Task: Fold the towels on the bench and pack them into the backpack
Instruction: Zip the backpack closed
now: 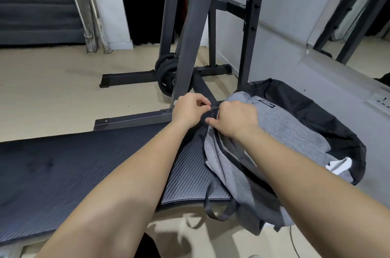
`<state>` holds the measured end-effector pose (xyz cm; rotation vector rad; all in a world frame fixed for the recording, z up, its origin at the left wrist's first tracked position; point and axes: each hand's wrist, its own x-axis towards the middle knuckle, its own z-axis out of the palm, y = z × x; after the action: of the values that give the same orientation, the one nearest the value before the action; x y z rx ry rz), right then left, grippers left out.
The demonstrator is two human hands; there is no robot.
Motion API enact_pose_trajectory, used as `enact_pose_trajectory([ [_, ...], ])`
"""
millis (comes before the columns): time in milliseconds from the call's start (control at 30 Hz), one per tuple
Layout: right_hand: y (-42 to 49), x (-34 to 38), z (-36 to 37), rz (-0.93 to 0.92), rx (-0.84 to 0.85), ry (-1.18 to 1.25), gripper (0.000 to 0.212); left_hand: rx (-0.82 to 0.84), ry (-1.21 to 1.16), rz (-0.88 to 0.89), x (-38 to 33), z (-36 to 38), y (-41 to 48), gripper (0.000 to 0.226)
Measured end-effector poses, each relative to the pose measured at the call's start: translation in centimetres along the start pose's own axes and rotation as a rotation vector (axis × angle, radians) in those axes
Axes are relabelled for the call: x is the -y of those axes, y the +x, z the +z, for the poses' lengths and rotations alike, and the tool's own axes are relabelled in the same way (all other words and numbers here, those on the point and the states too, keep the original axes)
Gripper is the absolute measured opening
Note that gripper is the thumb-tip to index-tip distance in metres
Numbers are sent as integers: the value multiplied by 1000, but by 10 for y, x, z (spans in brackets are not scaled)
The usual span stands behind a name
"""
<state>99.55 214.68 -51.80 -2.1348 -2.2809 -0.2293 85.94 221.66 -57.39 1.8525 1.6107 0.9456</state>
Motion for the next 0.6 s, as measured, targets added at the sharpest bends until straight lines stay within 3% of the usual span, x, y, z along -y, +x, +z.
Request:
enact_pose_trajectory([
  [167,9,8,19,-42,4,-116,30,-15,82,23,10,-1,10,15],
  [400,-6,-11,26,-127,113,-15,33,-9,107,-15,-7,20,45,7],
  [600,29,-8,20,24,-27,67,41,1,-13,9,16,25,54,7],
])
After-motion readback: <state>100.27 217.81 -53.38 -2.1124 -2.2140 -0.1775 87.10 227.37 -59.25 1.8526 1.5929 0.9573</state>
